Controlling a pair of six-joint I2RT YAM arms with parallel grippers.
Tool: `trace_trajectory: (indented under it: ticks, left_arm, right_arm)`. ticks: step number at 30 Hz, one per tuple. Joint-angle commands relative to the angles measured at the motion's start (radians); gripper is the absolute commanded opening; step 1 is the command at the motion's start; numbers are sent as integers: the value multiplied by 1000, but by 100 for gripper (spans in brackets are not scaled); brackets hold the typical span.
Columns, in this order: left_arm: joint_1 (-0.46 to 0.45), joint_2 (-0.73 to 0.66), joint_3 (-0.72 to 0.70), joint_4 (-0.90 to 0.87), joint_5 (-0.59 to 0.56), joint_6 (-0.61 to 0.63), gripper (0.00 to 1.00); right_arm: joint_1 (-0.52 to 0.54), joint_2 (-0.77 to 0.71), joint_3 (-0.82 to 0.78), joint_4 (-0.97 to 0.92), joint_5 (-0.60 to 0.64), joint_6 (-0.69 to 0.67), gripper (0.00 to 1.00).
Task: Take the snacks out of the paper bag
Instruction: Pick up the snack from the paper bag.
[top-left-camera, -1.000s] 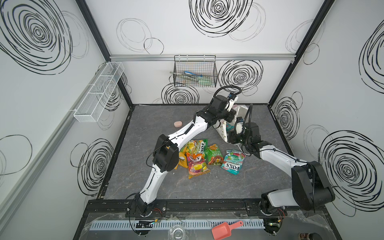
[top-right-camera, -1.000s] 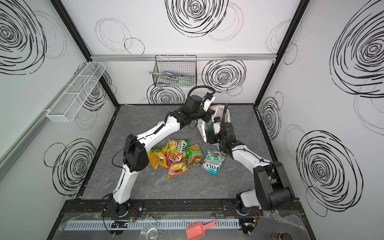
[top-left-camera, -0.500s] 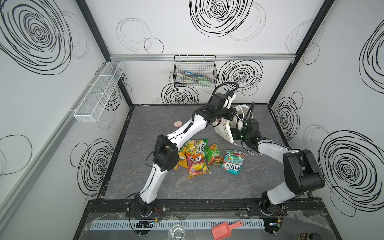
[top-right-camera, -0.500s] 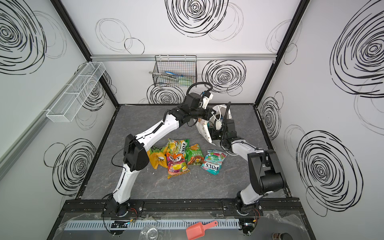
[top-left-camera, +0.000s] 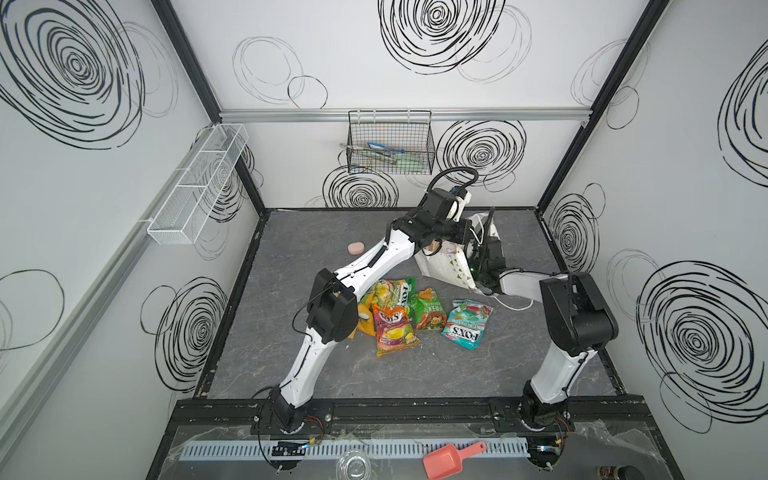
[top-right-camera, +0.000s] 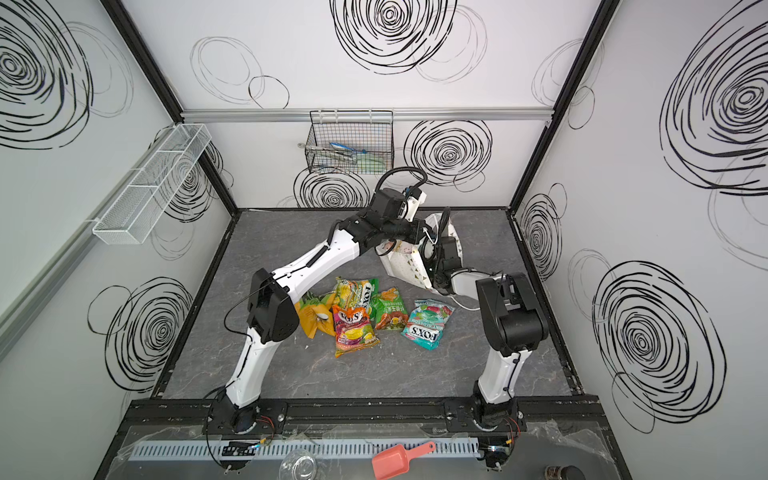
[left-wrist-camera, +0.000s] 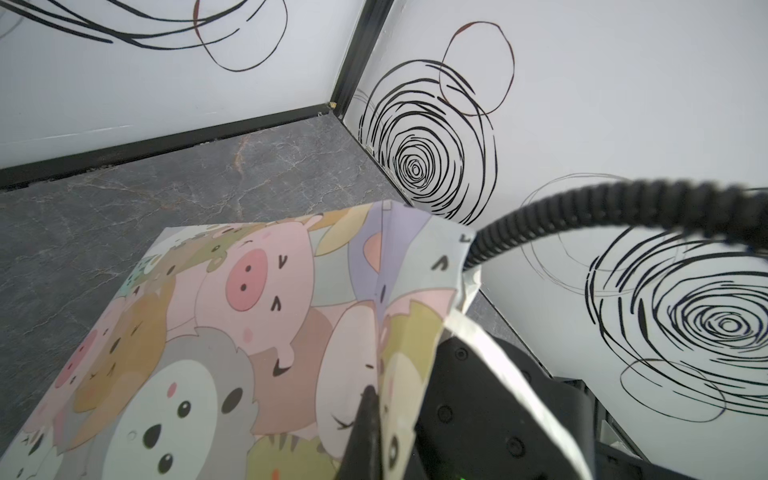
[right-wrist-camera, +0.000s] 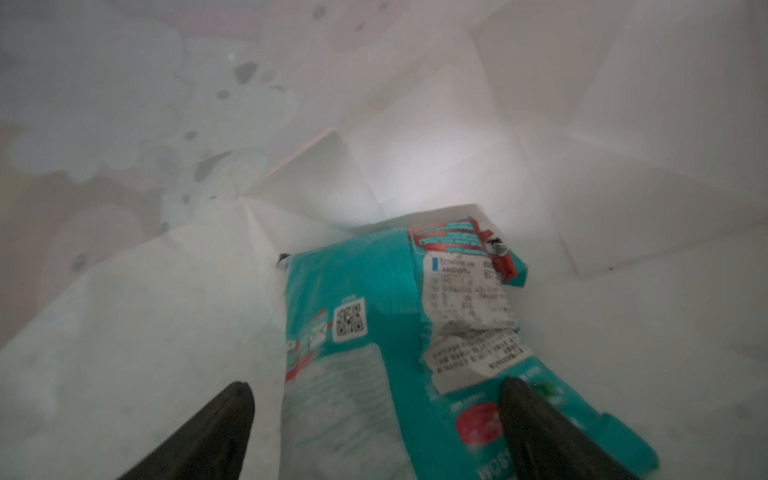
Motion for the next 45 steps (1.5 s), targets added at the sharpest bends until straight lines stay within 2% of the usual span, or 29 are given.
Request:
trace_trajectory:
  ticks: [1,4,10,12,16,20,28,45]
  left_arm:
    - [-29,-22,33,93,97,-2,0]
    - [-28,-25,28,98,100,-6,0]
    - [-33,-42,10,117,114,-17,0]
    - [-33,-47,3,122,118,-20,0]
    - [-30,-50,0,112,106,-5,0]
    - [-26,-49,-7,101,89,12,0]
    - [-9,-46,-33,93,55,40,0]
    - [36,-35,-28,66,-13,89,0]
  right_arm:
    - [6,60,12,-42,-9,17,89]
    - [5,97,29,-43,-12,19,76]
    - [5,153,55,-75,66,41,62]
    - [6,157,51,-74,92,50,53]
    - [4,146,52,-85,92,58,24]
    - [4,101,44,-97,75,58,13]
    - [5,-43,23,-127,32,79,0]
    - [4,-366,-61,-215,33,88,0]
